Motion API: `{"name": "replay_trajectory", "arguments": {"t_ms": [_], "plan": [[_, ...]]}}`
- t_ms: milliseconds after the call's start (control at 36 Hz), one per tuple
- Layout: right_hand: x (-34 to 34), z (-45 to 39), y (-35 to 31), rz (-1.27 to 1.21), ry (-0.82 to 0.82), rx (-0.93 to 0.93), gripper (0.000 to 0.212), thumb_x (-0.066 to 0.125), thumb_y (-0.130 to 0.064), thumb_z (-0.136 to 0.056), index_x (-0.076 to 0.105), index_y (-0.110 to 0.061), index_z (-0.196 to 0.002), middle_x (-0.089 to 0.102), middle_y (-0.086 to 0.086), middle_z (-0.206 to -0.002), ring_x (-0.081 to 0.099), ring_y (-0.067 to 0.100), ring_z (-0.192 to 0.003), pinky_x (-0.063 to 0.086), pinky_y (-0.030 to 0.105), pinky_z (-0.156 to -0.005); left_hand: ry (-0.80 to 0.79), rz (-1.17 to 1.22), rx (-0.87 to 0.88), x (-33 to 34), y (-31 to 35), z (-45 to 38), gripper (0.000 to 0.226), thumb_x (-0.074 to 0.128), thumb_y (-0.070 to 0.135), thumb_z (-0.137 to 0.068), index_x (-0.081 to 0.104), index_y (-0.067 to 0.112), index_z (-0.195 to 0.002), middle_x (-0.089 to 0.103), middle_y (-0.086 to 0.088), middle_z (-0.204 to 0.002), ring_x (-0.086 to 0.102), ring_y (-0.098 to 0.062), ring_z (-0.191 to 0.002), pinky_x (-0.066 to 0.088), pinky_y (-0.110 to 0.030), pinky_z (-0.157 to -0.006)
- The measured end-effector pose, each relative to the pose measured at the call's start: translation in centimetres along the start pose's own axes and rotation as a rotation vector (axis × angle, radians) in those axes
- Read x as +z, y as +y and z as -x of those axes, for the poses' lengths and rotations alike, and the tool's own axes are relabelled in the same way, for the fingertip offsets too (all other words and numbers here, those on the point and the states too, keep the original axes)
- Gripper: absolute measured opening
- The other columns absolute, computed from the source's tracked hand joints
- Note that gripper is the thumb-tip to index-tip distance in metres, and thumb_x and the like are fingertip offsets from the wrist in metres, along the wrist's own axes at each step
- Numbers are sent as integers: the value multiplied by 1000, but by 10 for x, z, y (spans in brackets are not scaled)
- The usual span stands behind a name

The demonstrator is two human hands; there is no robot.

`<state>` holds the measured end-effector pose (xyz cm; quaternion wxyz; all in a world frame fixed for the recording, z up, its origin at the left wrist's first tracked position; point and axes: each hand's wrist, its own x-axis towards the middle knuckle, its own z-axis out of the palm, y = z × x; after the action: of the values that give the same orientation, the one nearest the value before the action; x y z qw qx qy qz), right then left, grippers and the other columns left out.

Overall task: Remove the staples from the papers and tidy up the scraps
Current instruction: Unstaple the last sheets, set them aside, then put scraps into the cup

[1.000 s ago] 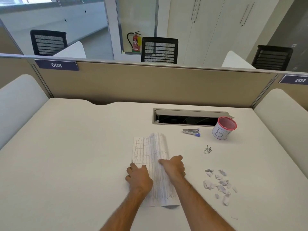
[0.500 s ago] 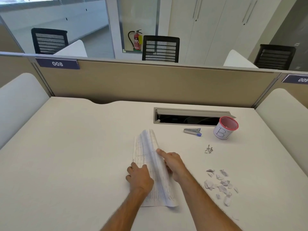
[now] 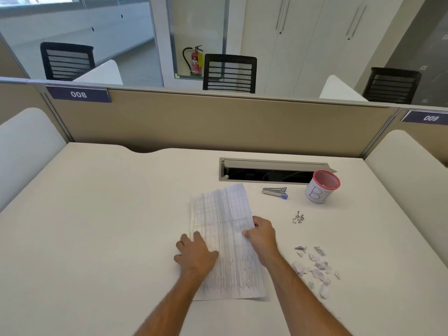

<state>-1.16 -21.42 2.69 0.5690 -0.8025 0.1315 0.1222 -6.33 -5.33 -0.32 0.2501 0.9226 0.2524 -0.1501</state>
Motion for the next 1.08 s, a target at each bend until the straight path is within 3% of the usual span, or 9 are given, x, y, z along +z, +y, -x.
{"name": "replay_trajectory", "arguments": {"t_ms": [139,222,278,389,528,667,833,972,1083], "plan": [[-23,8,-7,-216,-97,-72,27,66,2,-89,73,-14,-109,78,3,-97,76,24,-89,63,40,-76,154,559,35,-21,-10,-15,97,73,51,-86,20,13,-158,40,-12,-153,41,-34,-142,40,-57,-113],[-39,12,-12,-308,-125,-114,30,69,1,-88,73,-13,-113,78,4,-103,74,26,-96,61,44,-83,30,970,117,-39,-11,-13,91,72,36,-94,11,25,-161,53,3,-136,59,-24,-123,52,-56,-103],[-46,12,-16,-323,-120,-145,29,70,0,-87,73,-15,-112,77,4,-104,73,27,-99,61,45,-84,-35,1090,178,-51,-9,-13,72,72,29,-95,30,27,-154,68,-1,-127,70,-25,-112,60,-49,-89],[-55,12,-27,-357,-64,-212,25,71,-1,-87,73,-14,-108,75,9,-106,68,35,-105,57,54,-90,49,1147,322,-68,10,-5,21,62,17,-102,64,17,-122,75,0,-114,72,-23,-107,62,-37,-84],[-51,17,-47,-331,71,-312,23,68,-9,-93,66,-20,-113,70,6,-109,64,30,-107,58,50,-88,173,1067,462,-76,33,8,19,54,20,-106,60,25,-123,70,5,-118,68,-18,-111,61,-37,-89],[-44,19,-49,-303,159,-340,28,65,-12,-96,62,-23,-121,67,2,-108,63,23,-106,61,43,-86,246,997,495,-72,40,21,14,49,24,-107,55,30,-119,66,9,-114,67,-13,-107,61,-18,-72],[-34,17,-35,-258,186,-269,30,65,-17,-97,59,-23,-125,64,-1,-109,61,21,-108,59,34,-82,213,920,401,-59,37,27,18,45,21,-109,51,17,-125,63,3,-124,62,-17,-113,59,-33,-90],[-35,19,-33,-219,175,-228,28,63,-15,-97,60,-19,-125,67,3,-113,63,24,-110,59,47,-91,222,892,358,-55,37,28,17,43,18,-109,51,13,-123,62,1,-123,60,-18,-112,55,-28,-87],[-42,26,-43,-95,180,-313,26,61,-19,-99,60,-17,-125,65,1,-109,62,20,-103,53,20,-70,243,928,297,-54,36,23,14,45,21,-109,53,15,-118,66,2,-116,65,-18,-108,57,-30,-84]]}}
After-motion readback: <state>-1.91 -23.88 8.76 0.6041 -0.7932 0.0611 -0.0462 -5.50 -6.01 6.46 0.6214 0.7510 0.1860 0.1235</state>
